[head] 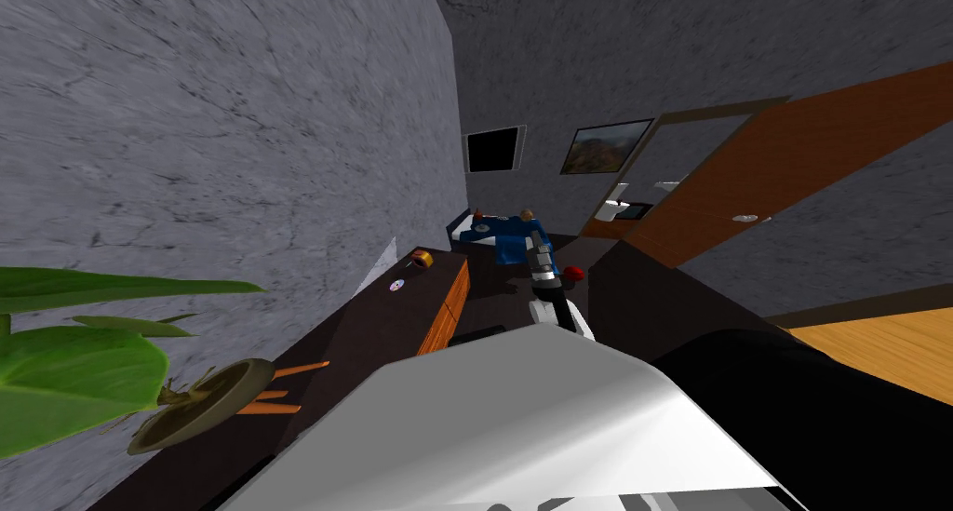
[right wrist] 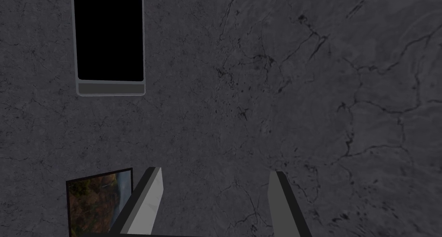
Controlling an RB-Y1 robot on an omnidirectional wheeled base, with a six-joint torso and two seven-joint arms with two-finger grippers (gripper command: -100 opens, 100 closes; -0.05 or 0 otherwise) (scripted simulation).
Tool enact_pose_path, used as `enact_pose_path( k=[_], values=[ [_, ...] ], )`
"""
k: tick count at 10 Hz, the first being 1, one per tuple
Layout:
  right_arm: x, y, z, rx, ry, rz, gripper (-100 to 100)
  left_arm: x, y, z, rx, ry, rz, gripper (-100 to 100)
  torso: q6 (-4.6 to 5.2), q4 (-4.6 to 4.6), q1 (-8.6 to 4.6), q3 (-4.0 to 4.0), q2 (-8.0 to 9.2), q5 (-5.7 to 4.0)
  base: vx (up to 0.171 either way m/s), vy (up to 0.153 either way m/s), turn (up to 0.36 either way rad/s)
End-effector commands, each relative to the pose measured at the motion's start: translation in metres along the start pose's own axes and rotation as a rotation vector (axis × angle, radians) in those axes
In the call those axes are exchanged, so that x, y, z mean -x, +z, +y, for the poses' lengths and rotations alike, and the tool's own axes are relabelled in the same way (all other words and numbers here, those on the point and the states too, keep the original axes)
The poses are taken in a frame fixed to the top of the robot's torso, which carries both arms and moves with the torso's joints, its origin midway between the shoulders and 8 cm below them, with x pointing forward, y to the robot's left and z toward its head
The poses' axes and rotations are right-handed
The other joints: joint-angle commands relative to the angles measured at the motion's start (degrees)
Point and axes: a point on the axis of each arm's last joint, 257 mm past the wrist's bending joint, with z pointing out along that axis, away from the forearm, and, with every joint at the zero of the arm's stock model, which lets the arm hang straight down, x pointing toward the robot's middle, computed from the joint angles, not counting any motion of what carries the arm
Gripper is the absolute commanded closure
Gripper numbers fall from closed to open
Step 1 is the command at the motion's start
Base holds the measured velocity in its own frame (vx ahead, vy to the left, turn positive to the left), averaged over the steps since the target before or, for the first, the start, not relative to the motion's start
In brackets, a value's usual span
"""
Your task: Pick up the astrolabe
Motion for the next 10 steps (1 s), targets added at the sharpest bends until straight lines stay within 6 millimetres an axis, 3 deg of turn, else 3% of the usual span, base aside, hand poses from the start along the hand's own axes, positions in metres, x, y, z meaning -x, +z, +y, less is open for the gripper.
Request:
enact_pose_path(
  k=[1, 3, 4, 5, 9, 10],
  values=[
    [0.000, 0.000, 0.000, 0.000, 0.000, 0.000, 0, 0.000, 0.000, 0.000, 0.000, 0.000, 0.000, 100, 0.00, 0.00, 0.00, 0.00, 0.00, 0.00, 0.000, 0.001, 0.013],
    [0.000, 0.000, 0.000, 0.000, 0.000, 0.000, 0, 0.000, 0.000, 0.001, 0.003, -0.002, 0.001, 100, 0.05, 0.03, 0.06, 0.04, 0.06, 0.03, 0.000, 0.000, 0.000],
    [0.000, 0.000, 0.000, 0.000, 0.000, 0.000, 0, 0.000, 0.000, 0.001, 0.002, -0.001, 0.001, 0, 0.03, 0.02, 0.05, 0.04, 0.06, 0.02, 0.000, 0.000, 0.000],
    [0.000, 0.000, 0.000, 0.000, 0.000, 0.000, 0, 0.003, -0.006, -0.005, -0.010, 0.006, 0.000, 100, 0.03, 0.02, 0.04, 0.04, 0.06, 0.01, -0.002, -0.010, 0.039],
    [0.000, 0.000, 0.000, 0.000, 0.000, 0.000, 0, 0.005, -0.014, -0.010, -0.016, 0.016, 0.000, 100, -0.06, -0.02, -0.11, 0.01, 0.04, -0.06, -0.001, -0.015, 0.034],
    [0.000, 0.000, 0.000, 0.000, 0.000, 0.000, 0, 0.005, -0.015, -0.010, -0.016, 0.016, 0.000, 0, -0.06, -0.02, -0.07, 0.00, 0.03, -0.05, 0.000, 0.000, 0.000]
  ],
)
